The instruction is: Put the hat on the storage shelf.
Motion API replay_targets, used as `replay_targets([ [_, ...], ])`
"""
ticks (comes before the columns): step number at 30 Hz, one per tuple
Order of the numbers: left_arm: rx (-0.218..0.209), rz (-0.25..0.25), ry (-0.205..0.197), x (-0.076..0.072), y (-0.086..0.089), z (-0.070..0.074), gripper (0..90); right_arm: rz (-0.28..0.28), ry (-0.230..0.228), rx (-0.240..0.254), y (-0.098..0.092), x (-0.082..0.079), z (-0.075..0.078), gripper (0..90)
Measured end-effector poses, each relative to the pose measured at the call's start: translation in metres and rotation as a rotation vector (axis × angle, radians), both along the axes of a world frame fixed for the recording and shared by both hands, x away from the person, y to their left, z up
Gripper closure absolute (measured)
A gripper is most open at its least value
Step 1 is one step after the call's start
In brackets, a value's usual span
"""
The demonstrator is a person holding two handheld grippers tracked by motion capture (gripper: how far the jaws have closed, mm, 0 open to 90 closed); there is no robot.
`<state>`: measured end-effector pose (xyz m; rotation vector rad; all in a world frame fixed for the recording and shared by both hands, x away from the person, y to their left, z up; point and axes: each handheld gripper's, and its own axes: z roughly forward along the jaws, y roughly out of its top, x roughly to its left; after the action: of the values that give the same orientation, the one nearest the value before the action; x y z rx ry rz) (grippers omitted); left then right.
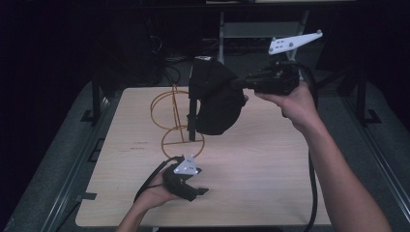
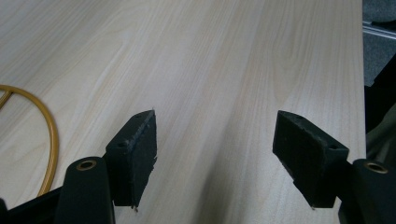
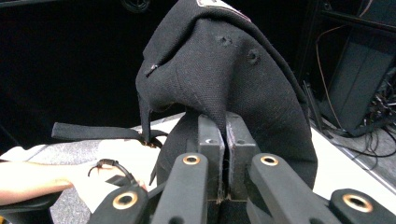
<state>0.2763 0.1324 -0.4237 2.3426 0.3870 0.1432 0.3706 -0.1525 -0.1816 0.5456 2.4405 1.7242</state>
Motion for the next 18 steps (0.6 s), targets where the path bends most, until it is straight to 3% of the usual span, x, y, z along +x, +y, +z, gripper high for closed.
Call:
replay_targets([
  [11,-0.002,-0.009,-0.01,0.001,0.005,0.002,30.3,0.046,0.009,-0.038,0.043,0.021,0.004,87.1],
  [14,-0.035,0.002,-0.004,0.0,0.005,0.003,30.3,0.053,0.015,-0.039,0.052,0.026,0.005,87.1],
  [18,-0.036,0.0,-0.007,0.001,0.006,0.003,30.3,0.059,0.018,-0.037,0.062,0.033,0.006,87.0],
])
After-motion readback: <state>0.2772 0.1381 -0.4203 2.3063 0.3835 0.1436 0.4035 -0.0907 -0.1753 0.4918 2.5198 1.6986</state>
